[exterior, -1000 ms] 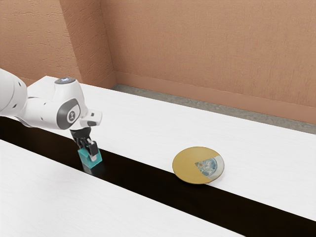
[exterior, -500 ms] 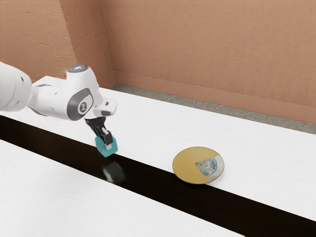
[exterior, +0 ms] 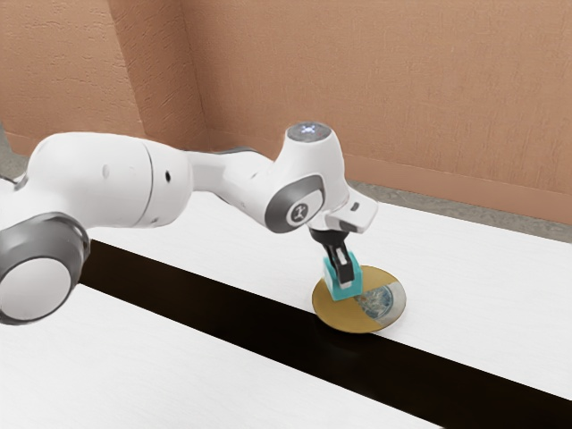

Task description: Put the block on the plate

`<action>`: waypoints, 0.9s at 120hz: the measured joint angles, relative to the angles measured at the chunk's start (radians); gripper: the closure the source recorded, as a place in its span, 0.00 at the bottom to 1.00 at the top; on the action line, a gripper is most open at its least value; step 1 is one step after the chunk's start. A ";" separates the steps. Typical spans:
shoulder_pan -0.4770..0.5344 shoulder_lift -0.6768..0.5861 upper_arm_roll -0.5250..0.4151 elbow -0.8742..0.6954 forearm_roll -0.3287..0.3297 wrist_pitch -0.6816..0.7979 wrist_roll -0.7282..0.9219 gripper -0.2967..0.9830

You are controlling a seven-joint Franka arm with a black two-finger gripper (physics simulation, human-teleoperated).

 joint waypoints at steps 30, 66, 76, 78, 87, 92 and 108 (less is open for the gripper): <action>-0.009 0.053 -0.012 0.027 -0.006 -0.005 -0.028 0.45; -0.003 0.032 -0.005 0.099 -0.005 -0.037 -0.044 0.29; 0.018 -0.052 -0.001 0.092 -0.008 -0.111 -0.054 0.27; 0.025 -0.072 -0.001 0.085 -0.008 -0.130 -0.059 0.27; 0.061 -0.178 0.001 0.000 -0.008 -0.198 -0.081 0.26; 0.087 -0.233 0.001 -0.052 -0.007 -0.227 -0.096 0.25; 0.158 -0.374 0.028 -0.164 -0.001 -0.318 -0.156 0.24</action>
